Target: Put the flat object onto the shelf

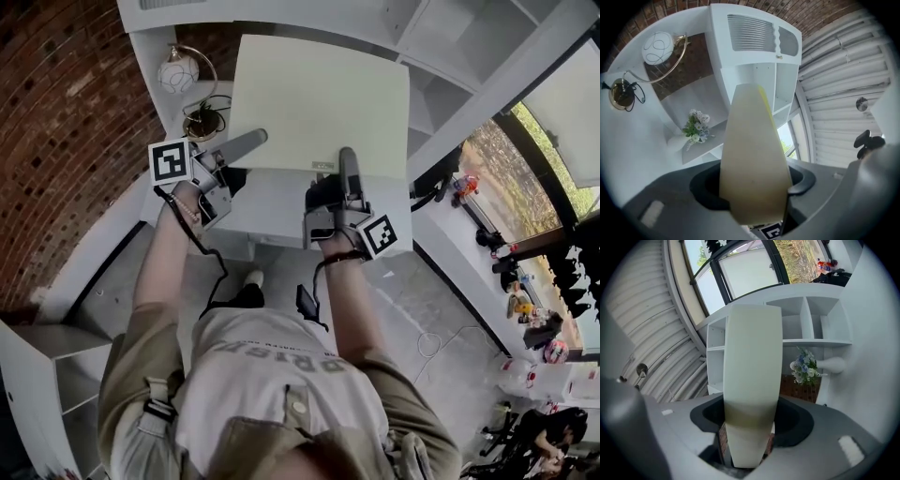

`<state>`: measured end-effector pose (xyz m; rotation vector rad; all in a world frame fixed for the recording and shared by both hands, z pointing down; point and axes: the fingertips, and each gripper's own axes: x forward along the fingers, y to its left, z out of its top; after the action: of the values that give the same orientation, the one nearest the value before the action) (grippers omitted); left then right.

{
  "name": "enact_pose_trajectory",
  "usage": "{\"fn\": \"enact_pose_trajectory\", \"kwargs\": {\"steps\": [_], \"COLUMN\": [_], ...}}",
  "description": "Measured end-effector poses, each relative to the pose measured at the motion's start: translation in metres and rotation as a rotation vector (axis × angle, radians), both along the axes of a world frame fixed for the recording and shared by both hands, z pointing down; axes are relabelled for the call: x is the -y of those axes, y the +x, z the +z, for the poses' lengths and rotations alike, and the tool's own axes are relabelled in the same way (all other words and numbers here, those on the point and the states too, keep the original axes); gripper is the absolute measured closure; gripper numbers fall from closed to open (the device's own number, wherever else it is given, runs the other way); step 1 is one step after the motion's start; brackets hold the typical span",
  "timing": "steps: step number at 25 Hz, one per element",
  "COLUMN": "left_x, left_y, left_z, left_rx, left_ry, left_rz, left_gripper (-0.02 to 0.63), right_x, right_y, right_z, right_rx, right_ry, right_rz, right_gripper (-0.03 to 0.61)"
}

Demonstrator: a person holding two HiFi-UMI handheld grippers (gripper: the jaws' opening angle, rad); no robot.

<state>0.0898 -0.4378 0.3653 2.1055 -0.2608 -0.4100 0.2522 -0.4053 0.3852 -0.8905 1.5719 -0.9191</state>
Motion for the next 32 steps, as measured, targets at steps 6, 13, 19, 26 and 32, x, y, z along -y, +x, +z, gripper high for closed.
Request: {"fn": "enact_pose_trajectory", "kwargs": {"steps": [6,13,19,26,32], "left_x": [0.043,0.091,0.122,0.135,0.17], "left_y": [0.003,0.008,0.015,0.018,0.026], "left_z": [-0.011,-0.023,-0.036,-0.043,-0.055], "left_rx": [0.006,0.006,-0.002,-0.023,-0.037], "left_ry": [-0.001,-0.015,-0.02,-0.019,-0.045], "left_rz": [0.032,0.064,0.076,0.087,0.084], "left_gripper": [0.304,0.304,0.302,0.301,0.291], "right_x": [0.038,0.081,0.109,0.12,0.151], "right_y": [0.001,0.005,0.012,0.014,0.021], "right_z": [-0.009,-0.022,-0.036,-0.043,-0.056], "right_rx": [0.005,-0.003,0.005,0.013,0.038], "right_ry": [-0.009,-0.014,-0.008,-0.012,-0.058], "right_rz": [0.024,0.058,0.087,0.108,0.141], "right_gripper": [0.298,0.298,0.298,0.299,0.301]}}
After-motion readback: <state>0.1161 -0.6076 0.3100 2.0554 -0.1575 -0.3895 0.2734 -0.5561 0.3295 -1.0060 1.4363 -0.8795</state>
